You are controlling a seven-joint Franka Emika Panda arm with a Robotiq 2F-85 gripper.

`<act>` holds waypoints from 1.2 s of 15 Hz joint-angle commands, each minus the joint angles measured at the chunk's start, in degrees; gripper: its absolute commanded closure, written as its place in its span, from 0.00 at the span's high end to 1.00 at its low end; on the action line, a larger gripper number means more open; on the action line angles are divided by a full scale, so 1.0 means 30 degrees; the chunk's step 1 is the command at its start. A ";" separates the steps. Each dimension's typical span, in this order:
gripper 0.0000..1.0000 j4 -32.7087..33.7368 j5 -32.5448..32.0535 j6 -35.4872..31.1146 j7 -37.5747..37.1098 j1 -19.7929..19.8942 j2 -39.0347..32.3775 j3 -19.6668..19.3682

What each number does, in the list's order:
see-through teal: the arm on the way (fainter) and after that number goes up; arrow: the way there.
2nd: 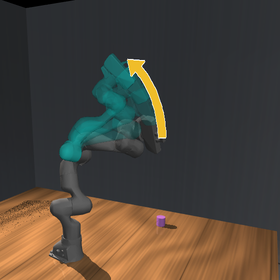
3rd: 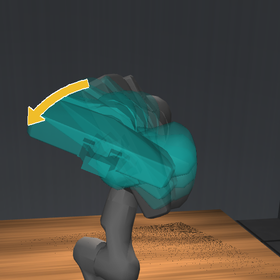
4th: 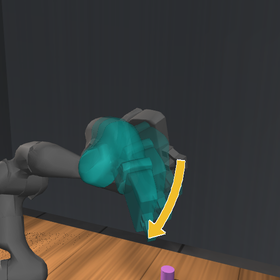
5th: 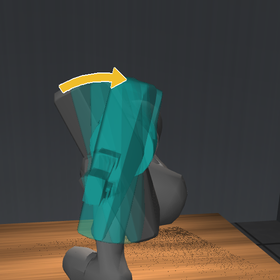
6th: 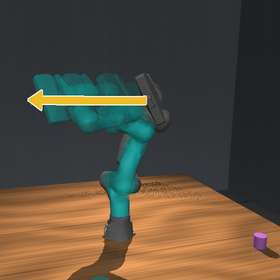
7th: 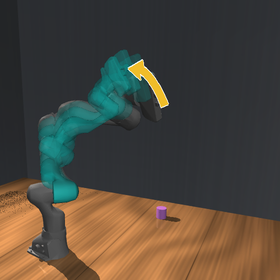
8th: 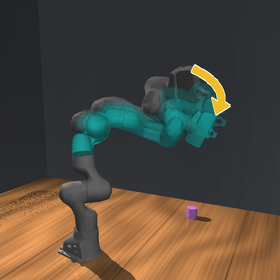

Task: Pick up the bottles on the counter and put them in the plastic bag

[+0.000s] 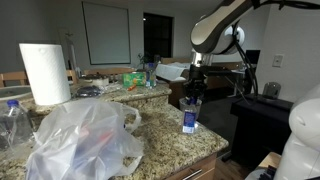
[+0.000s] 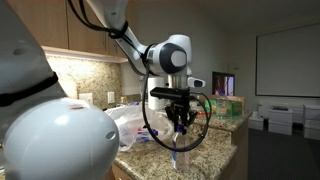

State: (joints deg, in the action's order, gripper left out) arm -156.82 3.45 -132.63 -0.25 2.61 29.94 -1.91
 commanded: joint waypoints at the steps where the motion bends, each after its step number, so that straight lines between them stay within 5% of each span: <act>1: 0.10 -0.0102 0.0201 -0.0305 -0.0511 -0.0064 -0.0157 0.0047; 5: 0.10 0.1047 0.1511 -0.0006 0.0197 -0.0542 -0.0325 -0.0787; 12: 0.10 0.2450 1.1051 0.0078 0.2659 -0.3918 -0.2430 -0.2993; 15: 0.10 0.2570 1.5917 0.0142 0.4937 -0.6318 -0.4176 -0.3826; 17: 0.10 0.2845 1.8960 0.0420 0.6808 -0.7429 -0.5590 -0.3937; 18: 0.10 0.3156 2.0576 0.1149 0.7799 -0.6186 -0.6441 -0.2458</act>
State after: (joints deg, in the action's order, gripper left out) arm -150.30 54.22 -132.40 15.17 -17.08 17.64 -12.43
